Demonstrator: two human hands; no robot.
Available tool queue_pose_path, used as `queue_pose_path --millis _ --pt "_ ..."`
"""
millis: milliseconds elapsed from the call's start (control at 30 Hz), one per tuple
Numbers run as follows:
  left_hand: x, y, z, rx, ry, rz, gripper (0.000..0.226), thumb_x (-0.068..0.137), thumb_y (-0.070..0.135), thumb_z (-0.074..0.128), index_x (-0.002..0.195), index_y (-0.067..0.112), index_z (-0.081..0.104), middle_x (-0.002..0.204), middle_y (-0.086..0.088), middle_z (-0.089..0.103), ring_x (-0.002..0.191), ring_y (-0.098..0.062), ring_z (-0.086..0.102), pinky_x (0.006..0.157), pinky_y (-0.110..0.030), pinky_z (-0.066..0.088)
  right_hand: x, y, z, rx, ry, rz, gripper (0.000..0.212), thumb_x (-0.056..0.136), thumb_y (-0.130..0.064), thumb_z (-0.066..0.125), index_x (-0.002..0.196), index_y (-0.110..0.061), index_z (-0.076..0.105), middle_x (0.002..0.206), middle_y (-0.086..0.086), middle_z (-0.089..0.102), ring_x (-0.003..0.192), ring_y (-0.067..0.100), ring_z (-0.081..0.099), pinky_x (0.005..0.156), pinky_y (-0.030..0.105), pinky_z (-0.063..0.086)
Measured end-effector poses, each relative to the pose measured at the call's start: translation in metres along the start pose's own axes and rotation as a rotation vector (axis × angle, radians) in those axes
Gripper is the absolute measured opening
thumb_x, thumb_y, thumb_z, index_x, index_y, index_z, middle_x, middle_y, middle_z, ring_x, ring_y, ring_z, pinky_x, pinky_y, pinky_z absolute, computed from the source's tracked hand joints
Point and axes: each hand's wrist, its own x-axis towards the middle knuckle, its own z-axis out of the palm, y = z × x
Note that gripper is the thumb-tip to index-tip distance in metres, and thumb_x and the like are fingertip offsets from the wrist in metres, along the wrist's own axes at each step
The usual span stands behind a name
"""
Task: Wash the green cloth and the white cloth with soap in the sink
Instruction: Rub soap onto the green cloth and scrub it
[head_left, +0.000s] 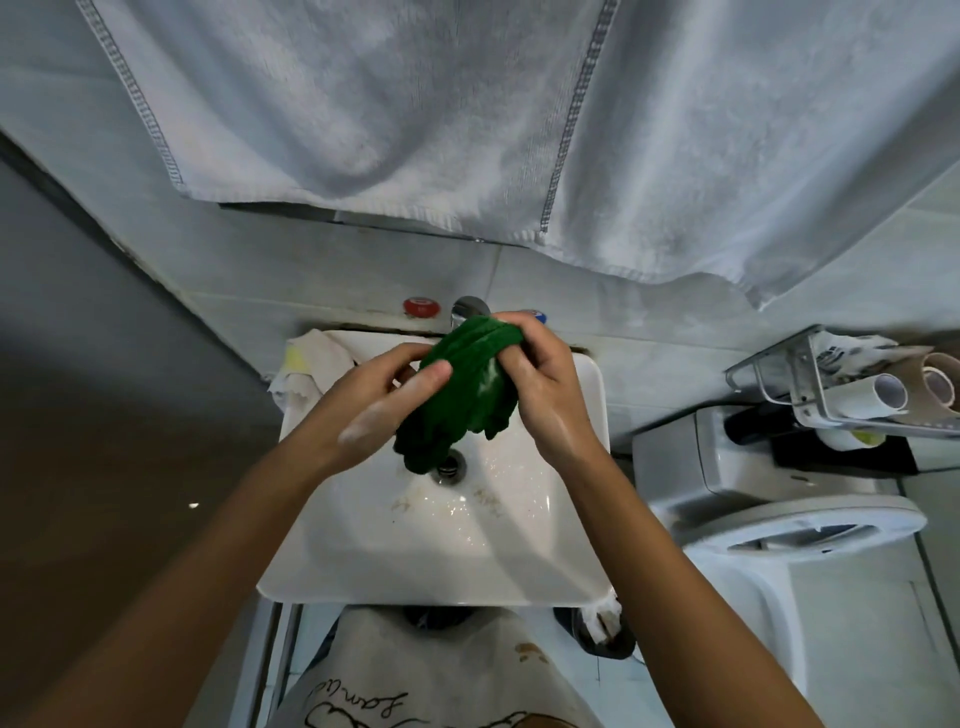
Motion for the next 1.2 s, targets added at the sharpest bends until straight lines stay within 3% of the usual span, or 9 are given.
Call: queue_pose_path --millis 133,200,267,367,467,700,1000,1100,1200 --pt "0.004 -0.002 0.000 0.059 0.090 0.041 0.021 0.084 0.060 0.049 0.088 0.042 0.059 0.085 0.012 0.062 0.080 -0.009 0.059 0.062 -0.019 0.045 -0.001 0.002 -0.002 0.163 -0.032 0.134 0.024 0.091 -0.012 0.044 0.096 -0.018 0.066 0.090 -0.010 0.069 0.094 0.013 0.064 0.081 0.025 0.050" --pt "0.007 -0.005 0.000 0.062 0.104 0.067 0.033 0.070 0.064 0.051 0.097 0.044 0.055 0.104 0.010 0.058 0.097 -0.009 0.057 0.081 -0.024 0.047 -0.001 0.002 -0.003 0.266 -0.052 0.181 0.027 0.093 -0.010 0.042 0.094 -0.017 0.068 0.090 -0.004 0.070 0.094 0.017 0.063 0.082 0.028 0.050" --pt "0.006 -0.005 0.003 -0.077 -0.021 0.057 0.051 0.067 0.059 0.060 0.115 0.046 0.048 0.123 0.011 0.055 0.115 -0.006 0.053 0.096 -0.028 0.044 -0.001 0.000 -0.001 0.346 -0.055 0.213 0.029 0.094 -0.013 0.042 0.091 -0.018 0.071 0.090 -0.001 0.070 0.094 0.018 0.063 0.084 0.030 0.050" --pt "0.006 -0.003 0.015 -0.270 -0.129 -0.002 0.058 0.070 0.038 0.072 0.123 0.035 0.048 0.119 0.010 0.062 0.110 -0.007 0.061 0.088 -0.023 0.051 -0.001 -0.002 0.005 0.345 0.010 0.292 0.029 0.099 -0.014 0.042 0.090 -0.017 0.070 0.091 0.001 0.070 0.097 0.019 0.063 0.082 0.031 0.051" --pt "0.009 -0.005 0.020 -0.260 0.024 -0.020 0.046 0.079 0.023 0.074 0.119 0.023 0.052 0.109 0.008 0.065 0.100 -0.007 0.064 0.083 -0.022 0.054 0.001 0.002 0.009 0.195 0.132 0.334 0.025 0.100 -0.014 0.044 0.089 -0.015 0.067 0.091 0.006 0.067 0.094 0.022 0.063 0.078 0.032 0.051" --pt "0.004 -0.005 0.010 -0.254 0.274 0.047 0.014 0.090 0.023 0.060 0.098 0.033 0.054 0.098 0.012 0.063 0.087 0.001 0.063 0.069 -0.013 0.052 -0.007 0.010 0.006 -0.109 0.218 0.245 0.028 0.099 -0.015 0.046 0.082 -0.024 0.065 0.078 -0.008 0.064 0.080 0.008 0.057 0.071 0.022 0.044" --pt "0.006 0.000 0.037 -0.151 0.548 0.183 0.032 0.094 0.014 0.054 0.125 0.015 0.047 0.100 0.023 0.055 0.092 0.015 0.056 0.080 -0.008 0.046 -0.023 -0.009 0.051 0.353 0.175 0.318 0.028 0.099 -0.014 0.033 0.089 -0.018 0.059 0.087 -0.003 0.062 0.074 -0.006 0.062 0.068 0.011 0.048" --pt "-0.001 0.004 0.051 -0.122 0.528 0.225 0.018 0.095 0.025 0.051 0.112 0.019 0.053 0.089 0.020 0.061 0.084 0.010 0.060 0.072 -0.007 0.045 -0.014 -0.002 0.060 0.219 0.258 0.347 0.029 0.103 -0.025 0.032 0.090 -0.022 0.058 0.089 -0.003 0.062 0.085 0.007 0.061 0.076 0.020 0.050" --pt "-0.003 0.011 0.055 -0.126 0.547 0.233 0.014 0.096 0.030 0.045 0.091 0.025 0.057 0.078 0.013 0.062 0.074 0.002 0.060 0.066 -0.013 0.046 -0.003 -0.002 0.061 0.101 0.344 0.316 0.035 0.103 -0.022 0.035 0.074 -0.022 0.056 0.070 -0.007 0.060 0.068 0.005 0.057 0.064 0.020 0.046"
